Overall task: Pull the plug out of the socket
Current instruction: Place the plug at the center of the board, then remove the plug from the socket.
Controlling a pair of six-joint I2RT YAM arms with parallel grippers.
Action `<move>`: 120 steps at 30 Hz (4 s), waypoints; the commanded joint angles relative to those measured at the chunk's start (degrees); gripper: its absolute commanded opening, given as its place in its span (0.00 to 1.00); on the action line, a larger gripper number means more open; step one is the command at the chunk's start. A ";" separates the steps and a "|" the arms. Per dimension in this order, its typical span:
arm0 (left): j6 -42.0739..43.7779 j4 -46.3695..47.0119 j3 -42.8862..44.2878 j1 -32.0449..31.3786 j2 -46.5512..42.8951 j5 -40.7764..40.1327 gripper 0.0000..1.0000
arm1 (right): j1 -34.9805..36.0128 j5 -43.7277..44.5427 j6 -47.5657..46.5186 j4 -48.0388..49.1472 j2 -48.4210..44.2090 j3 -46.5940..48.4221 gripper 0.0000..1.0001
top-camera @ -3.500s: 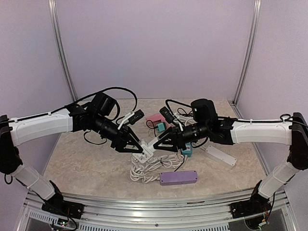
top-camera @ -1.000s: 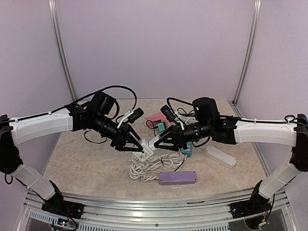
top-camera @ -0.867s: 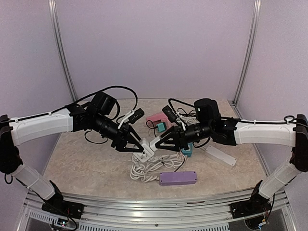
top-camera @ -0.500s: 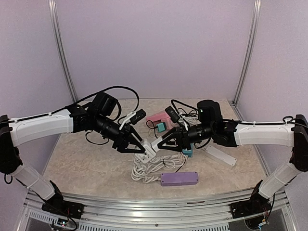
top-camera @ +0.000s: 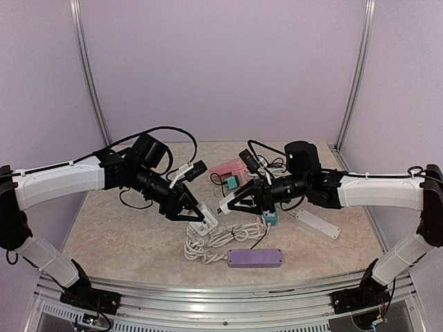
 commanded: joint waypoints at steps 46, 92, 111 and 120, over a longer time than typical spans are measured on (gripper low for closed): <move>-11.93 14.97 -1.53 19.59 -15.19 29.98 0.11 | 0.06 38.65 -5.11 -6.32 26.96 34.46 0.00; -9.09 10.40 -0.37 16.82 -12.26 20.85 0.11 | 3.65 19.43 -2.51 -2.31 54.17 53.77 0.90; -9.19 10.97 -0.93 16.91 -12.88 17.16 0.10 | 0.03 35.93 -7.05 -1.59 29.88 39.30 0.98; -11.72 12.50 -1.43 17.26 -11.04 13.63 0.11 | -0.87 41.85 -3.42 -2.43 10.93 22.33 0.96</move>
